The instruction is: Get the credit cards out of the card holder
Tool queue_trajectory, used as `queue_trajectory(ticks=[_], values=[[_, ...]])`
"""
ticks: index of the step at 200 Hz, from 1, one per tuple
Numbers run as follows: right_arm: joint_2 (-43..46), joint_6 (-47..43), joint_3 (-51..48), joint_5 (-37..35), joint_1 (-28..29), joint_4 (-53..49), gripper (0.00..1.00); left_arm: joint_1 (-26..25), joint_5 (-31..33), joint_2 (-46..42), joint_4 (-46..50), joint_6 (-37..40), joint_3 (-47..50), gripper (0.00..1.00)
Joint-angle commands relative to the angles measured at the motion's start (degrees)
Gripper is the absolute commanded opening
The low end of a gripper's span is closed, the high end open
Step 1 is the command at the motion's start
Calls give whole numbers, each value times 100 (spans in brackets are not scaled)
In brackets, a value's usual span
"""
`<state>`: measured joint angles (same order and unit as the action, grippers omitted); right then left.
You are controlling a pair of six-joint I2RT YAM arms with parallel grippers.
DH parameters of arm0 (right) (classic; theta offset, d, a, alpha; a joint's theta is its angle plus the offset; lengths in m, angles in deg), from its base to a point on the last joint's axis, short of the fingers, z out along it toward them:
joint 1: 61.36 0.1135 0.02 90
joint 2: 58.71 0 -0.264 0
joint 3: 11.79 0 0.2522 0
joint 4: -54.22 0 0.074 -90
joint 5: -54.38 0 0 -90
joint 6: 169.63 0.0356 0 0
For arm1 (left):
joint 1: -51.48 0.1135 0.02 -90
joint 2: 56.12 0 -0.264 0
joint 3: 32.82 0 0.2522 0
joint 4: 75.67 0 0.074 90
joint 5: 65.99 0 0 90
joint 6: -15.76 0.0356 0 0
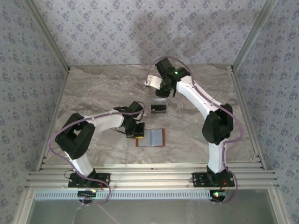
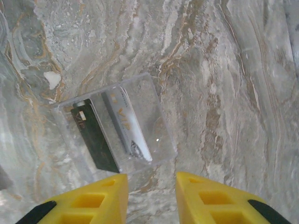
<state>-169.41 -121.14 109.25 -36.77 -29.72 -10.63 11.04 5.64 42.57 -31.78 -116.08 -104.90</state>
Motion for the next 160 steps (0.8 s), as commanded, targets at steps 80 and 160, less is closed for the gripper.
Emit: queue_trajectory(ticks=[80, 160], values=[[2300, 5196, -2783, 403, 245, 1636, 24, 323, 184, -528, 178, 189, 45, 6], [2549, 7933, -4207, 1848, 595, 2566, 15, 664, 0, -664, 54, 253, 627, 6]])
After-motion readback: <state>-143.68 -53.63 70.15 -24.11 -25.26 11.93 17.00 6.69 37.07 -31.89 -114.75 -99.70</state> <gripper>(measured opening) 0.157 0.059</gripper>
